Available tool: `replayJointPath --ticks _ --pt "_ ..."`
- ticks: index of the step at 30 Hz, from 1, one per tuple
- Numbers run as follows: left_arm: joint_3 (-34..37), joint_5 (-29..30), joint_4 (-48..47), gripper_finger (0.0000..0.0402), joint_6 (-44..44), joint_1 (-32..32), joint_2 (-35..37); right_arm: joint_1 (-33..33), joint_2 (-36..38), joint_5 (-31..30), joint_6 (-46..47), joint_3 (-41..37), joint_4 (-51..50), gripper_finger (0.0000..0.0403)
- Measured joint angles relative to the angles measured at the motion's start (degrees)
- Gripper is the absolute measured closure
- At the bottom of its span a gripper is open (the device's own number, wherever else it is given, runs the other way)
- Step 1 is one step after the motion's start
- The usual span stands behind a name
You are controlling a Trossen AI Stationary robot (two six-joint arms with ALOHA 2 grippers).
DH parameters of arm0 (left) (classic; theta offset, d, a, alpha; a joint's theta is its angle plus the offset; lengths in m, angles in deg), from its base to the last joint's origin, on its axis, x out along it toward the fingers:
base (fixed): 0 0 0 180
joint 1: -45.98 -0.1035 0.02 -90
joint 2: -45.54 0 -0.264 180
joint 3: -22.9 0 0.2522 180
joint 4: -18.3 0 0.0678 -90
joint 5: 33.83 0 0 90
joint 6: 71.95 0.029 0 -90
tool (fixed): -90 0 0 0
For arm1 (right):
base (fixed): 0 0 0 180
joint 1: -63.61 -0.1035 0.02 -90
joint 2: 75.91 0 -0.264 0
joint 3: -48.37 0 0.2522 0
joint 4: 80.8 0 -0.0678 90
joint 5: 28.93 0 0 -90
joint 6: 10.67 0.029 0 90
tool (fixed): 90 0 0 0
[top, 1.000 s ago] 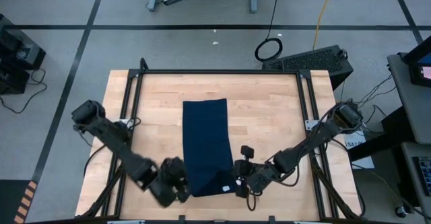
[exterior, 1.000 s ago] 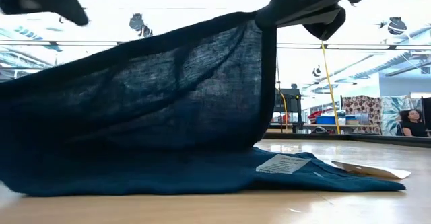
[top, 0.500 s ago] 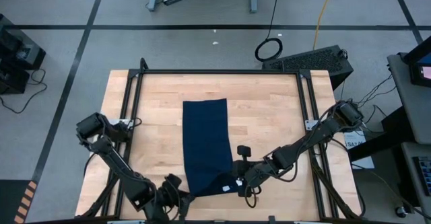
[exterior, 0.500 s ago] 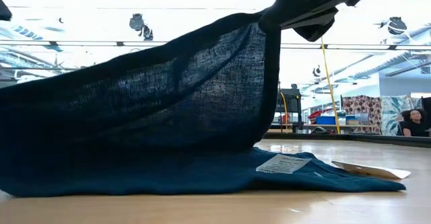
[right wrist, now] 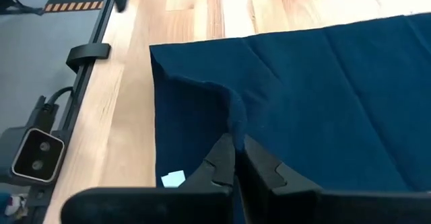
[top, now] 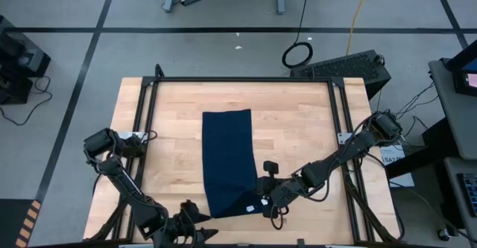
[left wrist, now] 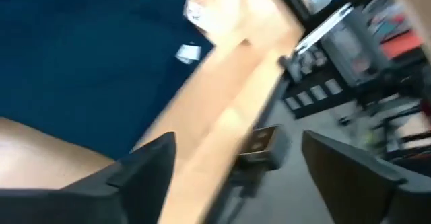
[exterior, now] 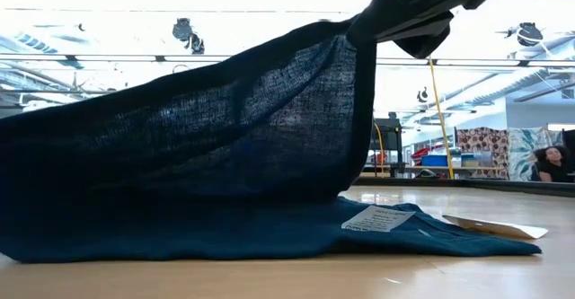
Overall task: Roll towel
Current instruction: Roll the dark blue towel
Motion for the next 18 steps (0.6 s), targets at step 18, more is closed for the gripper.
replayJointPath --ticks 18 --pt "0.0 -8.4 -3.7 0.0049 -2.3 0.2 -6.8 -0.1 0.0 0.0 5.9 0.0 -3.5 0.0402"
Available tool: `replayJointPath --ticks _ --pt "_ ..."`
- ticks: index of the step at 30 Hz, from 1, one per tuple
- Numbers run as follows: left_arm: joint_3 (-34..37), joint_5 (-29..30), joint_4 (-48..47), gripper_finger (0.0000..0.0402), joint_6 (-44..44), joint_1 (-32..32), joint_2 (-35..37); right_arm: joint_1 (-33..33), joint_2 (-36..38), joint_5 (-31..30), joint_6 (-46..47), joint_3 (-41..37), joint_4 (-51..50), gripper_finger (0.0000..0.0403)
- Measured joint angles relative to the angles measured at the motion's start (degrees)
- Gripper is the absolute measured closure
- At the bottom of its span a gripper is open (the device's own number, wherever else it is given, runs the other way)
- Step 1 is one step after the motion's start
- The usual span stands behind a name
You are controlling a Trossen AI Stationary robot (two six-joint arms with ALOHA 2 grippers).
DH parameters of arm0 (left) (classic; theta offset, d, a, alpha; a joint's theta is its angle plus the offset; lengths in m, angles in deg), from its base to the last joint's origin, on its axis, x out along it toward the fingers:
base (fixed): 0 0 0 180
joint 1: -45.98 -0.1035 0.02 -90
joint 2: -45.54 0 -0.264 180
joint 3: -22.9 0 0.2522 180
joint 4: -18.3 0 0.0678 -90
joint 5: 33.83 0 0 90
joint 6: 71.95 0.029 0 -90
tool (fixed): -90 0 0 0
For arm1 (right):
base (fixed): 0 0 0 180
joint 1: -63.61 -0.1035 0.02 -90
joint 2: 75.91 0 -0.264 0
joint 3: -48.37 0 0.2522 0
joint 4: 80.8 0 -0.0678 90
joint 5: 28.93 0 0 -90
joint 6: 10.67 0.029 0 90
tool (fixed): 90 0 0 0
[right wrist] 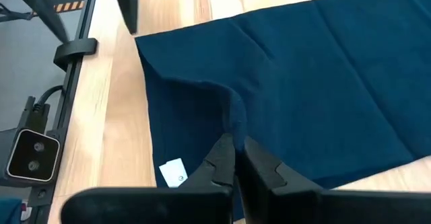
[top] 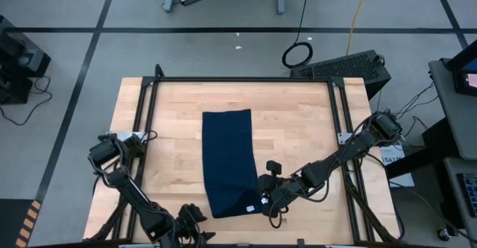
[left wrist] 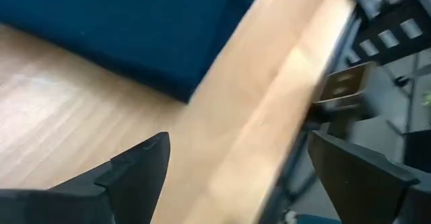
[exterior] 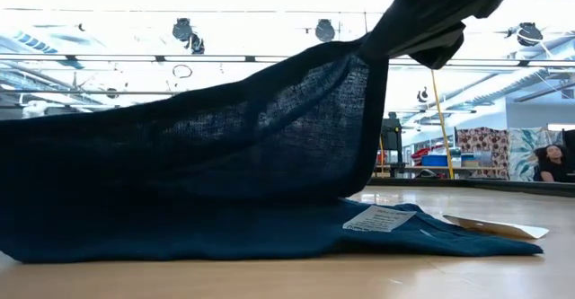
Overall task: Roll towel
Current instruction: Roll the dark blue towel
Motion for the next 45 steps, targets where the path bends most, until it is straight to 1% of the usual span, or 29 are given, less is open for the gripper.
replayJointPath --ticks 4,8,9,11,15,17,24,30,35,41,45 --pt "0.0 -0.3 -0.8 0.0062 0.9 -0.4 -1.1 0.0 0.0 0.2 -0.1 0.0 -0.3 0.0402" --pt "-1.0 -0.1 1.4 0.0074 9.9 -0.4 -0.9 0.0 0.0 0.2 0.0 0.0 -0.3 0.0402" --pt "-1.1 -0.3 1.6 0.0077 10.6 -0.4 -0.8 0.0 0.0 0.2 0.2 0.0 -0.2 0.0402" --pt "-1.1 -0.8 0.4 0.0081 9.2 -0.7 -1.1 0.0 0.0 0.2 0.8 0.0 0.0 0.0402" --pt "-1.0 -1.7 -3.9 0.0084 0.4 -2.3 -1.4 0.0 0.0 0.2 1.0 0.0 -0.1 0.0403" --pt "-1.1 -2.6 -5.5 0.0084 -1.0 -3.3 -1.4 0.0 0.0 0.2 1.2 0.0 -0.2 0.0403" --pt "-1.0 -3.6 -10.5 0.0084 0.0 -6.2 -1.4 0.0 0.0 0.0 1.3 0.0 -0.3 0.0403" --pt "-1.0 -4.4 -15.2 0.0085 -0.1 -6.8 -1.5 0.0 0.0 0.0 1.6 0.0 0.1 0.0403" --pt "-1.1 -4.3 -16.9 0.0085 -0.1 -6.8 -2.4 0.0 0.0 0.0 4.1 0.0 0.0 0.0403" --pt "-1.2 -2.6 -16.3 0.0085 -0.4 -6.7 -3.8 0.0 0.0 0.0 4.3 0.0 -0.5 0.0403" --pt "-1.2 -2.7 -16.2 0.0085 -2.5 -6.7 -4.9 -0.1 0.0 0.2 4.3 0.0 -0.6 0.0403"
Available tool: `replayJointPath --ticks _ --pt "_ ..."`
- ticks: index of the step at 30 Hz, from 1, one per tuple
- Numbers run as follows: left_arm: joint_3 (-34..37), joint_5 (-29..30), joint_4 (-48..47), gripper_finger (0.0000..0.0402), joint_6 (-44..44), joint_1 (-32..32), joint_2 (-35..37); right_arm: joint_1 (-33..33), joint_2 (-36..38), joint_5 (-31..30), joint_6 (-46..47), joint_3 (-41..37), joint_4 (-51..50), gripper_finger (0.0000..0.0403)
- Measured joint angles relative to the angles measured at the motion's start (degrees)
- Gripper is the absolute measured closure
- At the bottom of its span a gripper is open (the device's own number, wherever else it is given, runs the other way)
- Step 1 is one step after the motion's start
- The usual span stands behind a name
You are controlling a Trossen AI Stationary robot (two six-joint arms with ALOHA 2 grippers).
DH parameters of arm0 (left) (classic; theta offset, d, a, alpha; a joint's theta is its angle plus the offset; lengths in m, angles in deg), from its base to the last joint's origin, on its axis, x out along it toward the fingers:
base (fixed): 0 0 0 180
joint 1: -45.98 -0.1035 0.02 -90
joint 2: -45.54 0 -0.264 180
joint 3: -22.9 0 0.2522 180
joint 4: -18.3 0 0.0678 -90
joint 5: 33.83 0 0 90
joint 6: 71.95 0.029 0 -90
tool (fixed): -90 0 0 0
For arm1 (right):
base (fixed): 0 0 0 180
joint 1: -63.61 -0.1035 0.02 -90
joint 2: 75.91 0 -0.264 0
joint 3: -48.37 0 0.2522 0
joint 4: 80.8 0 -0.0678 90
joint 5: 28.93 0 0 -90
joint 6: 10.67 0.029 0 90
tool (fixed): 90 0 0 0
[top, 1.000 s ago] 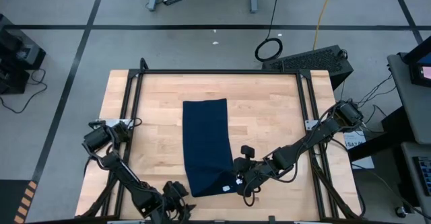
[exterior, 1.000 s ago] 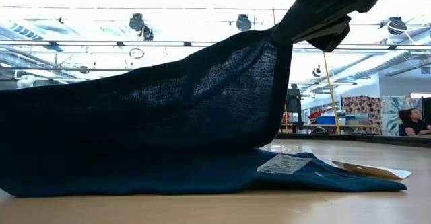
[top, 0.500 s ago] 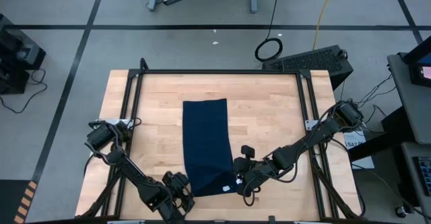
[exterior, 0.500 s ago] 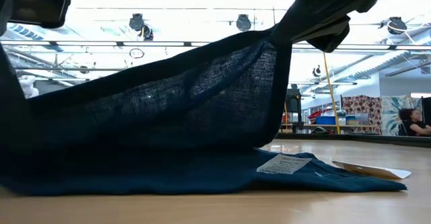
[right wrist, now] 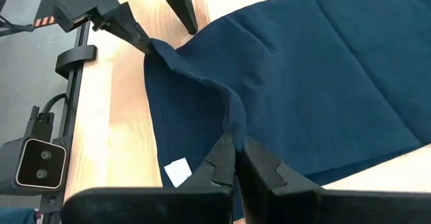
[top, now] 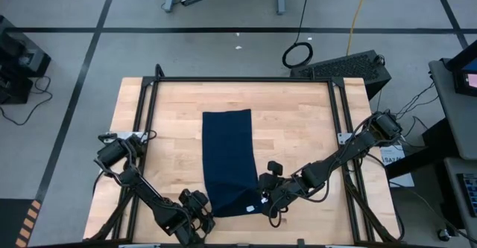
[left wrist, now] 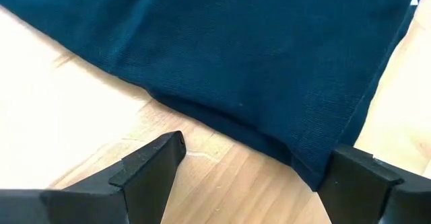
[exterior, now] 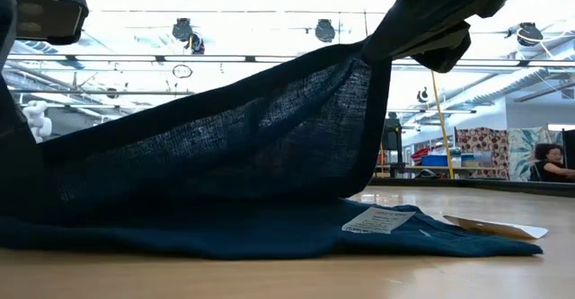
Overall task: Roll towel
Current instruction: Roll the dark blue towel
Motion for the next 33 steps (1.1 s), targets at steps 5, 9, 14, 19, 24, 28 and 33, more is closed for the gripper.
replayJointPath --ticks 5,9,14,19,24,28,33 --pt "0.1 -0.1 0.2 0.0085 0.1 0.3 -0.2 -0.6 0.0 0.4 0.0 0.0 -0.1 0.0403" --pt "0.1 -0.1 0.3 0.0085 0.0 1.2 -0.3 -1.0 0.0 3.9 0.4 0.0 -2.0 0.0403" --pt "0.2 -0.2 0.3 0.0085 -0.1 1.8 -0.4 -2.2 0.0 6.1 2.1 0.0 -4.5 0.0403" --pt "-0.5 -0.1 0.0 0.0085 -0.3 1.8 -0.4 -3.3 0.0 8.1 2.7 0.0 -4.5 0.0403" --pt "-4.4 -1.6 -0.8 0.0084 0.9 1.9 -0.8 -3.9 0.0 9.1 4.5 0.0 -4.6 0.0403" --pt "-8.1 -6.1 0.1 0.0084 3.2 2.3 0.0 -4.1 0.0 9.0 4.5 0.0 -4.6 0.0403" --pt "-9.2 -9.3 -0.5 0.0084 3.7 2.3 2.3 -4.3 0.0 9.2 4.5 0.0 -4.7 0.0403"
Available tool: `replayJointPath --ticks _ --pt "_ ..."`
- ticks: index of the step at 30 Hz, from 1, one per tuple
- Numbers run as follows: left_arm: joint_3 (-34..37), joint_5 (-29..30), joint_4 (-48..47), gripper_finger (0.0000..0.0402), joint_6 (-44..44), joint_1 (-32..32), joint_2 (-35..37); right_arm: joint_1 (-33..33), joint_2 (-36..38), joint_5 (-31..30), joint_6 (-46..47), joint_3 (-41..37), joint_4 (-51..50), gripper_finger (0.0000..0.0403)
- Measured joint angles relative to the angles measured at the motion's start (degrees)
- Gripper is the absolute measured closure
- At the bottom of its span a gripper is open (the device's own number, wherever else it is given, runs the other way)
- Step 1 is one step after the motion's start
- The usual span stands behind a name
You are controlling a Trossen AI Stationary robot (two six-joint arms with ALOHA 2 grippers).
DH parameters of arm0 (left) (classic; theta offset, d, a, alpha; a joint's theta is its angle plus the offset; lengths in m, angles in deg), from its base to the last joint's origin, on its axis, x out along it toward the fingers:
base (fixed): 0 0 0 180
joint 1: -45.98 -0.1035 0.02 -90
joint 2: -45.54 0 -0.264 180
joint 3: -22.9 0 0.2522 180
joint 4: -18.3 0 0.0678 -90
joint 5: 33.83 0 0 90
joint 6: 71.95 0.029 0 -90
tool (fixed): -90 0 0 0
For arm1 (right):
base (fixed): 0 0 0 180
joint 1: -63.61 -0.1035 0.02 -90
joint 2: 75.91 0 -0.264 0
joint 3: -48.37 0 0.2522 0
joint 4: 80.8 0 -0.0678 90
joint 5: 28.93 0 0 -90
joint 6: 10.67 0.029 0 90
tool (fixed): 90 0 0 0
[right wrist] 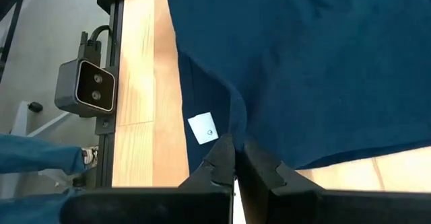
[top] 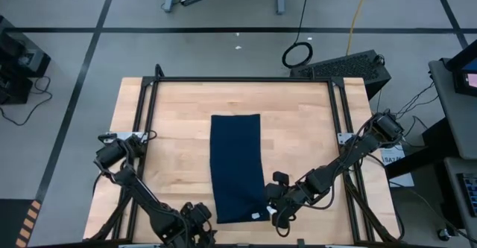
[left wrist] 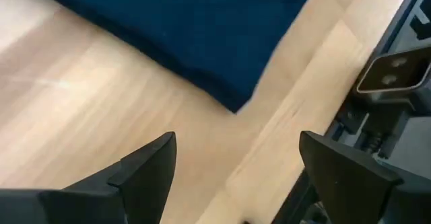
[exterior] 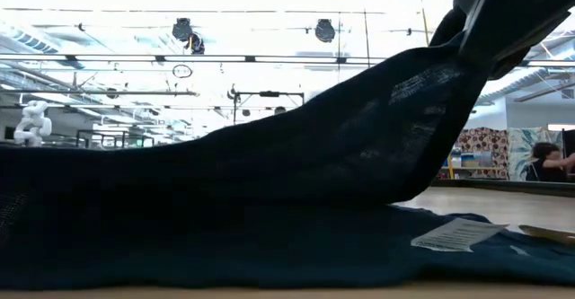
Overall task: Roll towel
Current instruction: Roll the dark blue towel
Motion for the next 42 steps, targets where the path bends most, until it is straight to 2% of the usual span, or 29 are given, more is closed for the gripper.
replayJointPath --ticks 10,14,21,26,30,34,39,42 --pt "0.0 1.0 -6.7 0.0084 0.2 -0.5 0.9 -0.8 0.0 2.8 -0.6 0.0 -0.4 0.0390" --pt "0.0 1.0 -8.7 0.0084 0.3 -1.3 0.9 -1.0 0.0 4.4 -0.5 0.0 -0.4 0.0356" --pt "0.0 0.0 -8.0 0.0084 0.4 -2.5 0.9 -2.0 0.0 15.7 1.6 0.0 -2.1 0.0284" --pt "0.0 -1.3 -7.9 0.0085 0.5 -3.3 1.0 -4.0 0.0 17.5 6.4 0.0 -4.9 0.0253" --pt "0.0 -1.4 -7.6 0.0085 0.9 -4.4 1.0 -5.3 0.0 14.3 11.0 0.0 -5.6 0.0242" --pt "0.0 -1.4 -2.6 0.0085 6.5 -6.2 2.2 -5.9 0.0 5.9 18.4 0.0 -4.0 0.0242" --pt "-0.1 -1.2 0.6 0.0085 12.7 -8.9 2.7 -7.3 -1.6 -4.6 25.5 0.0 -3.2 0.0259" --pt "0.4 -3.6 0.8 0.0085 16.0 -10.9 2.7 -8.0 -4.0 -6.2 33.1 -1.1 -2.9 0.0273"
